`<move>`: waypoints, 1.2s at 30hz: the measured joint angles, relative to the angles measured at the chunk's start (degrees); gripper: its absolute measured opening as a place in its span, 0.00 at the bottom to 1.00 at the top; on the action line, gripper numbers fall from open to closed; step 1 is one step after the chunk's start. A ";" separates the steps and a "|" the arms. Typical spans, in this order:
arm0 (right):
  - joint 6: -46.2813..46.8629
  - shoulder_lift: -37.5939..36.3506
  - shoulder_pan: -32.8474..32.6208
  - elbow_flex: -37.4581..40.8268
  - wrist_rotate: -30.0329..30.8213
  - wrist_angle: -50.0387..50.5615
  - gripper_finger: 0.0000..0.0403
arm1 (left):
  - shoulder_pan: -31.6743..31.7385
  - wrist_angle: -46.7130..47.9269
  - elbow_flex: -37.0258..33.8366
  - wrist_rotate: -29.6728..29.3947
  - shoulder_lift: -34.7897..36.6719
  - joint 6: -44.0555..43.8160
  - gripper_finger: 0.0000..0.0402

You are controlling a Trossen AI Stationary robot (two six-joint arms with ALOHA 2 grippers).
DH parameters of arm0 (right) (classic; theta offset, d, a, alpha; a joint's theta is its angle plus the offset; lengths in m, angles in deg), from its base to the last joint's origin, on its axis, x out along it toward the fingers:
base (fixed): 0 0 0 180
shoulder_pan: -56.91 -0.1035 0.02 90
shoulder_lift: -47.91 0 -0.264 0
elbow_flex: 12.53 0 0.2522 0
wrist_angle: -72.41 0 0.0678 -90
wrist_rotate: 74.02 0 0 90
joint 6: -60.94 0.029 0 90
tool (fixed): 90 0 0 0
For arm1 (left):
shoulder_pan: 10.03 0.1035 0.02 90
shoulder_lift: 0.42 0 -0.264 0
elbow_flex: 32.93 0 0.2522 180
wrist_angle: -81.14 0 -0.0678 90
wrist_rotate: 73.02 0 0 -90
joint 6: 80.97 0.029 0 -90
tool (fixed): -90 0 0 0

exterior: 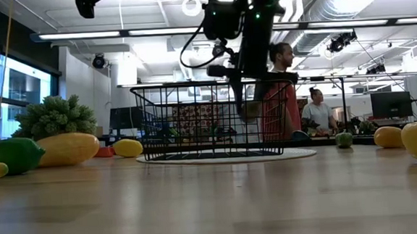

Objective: Build produce basket
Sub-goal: Put the red chili pepper into the wire basket

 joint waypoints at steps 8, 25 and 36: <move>-1.10 0.58 0.02 0.09 0.02 -1.51 0.32 | 0.00 0.09 0.00 0.00 -0.02 0.00 0.50; -3.83 1.19 1.19 -9.54 -2.63 -3.99 0.32 | 0.00 0.13 0.00 0.00 0.00 0.00 0.50; -1.15 6.98 0.14 -9.55 -7.68 3.52 0.32 | 0.00 0.13 0.00 0.01 -0.02 1.01 0.50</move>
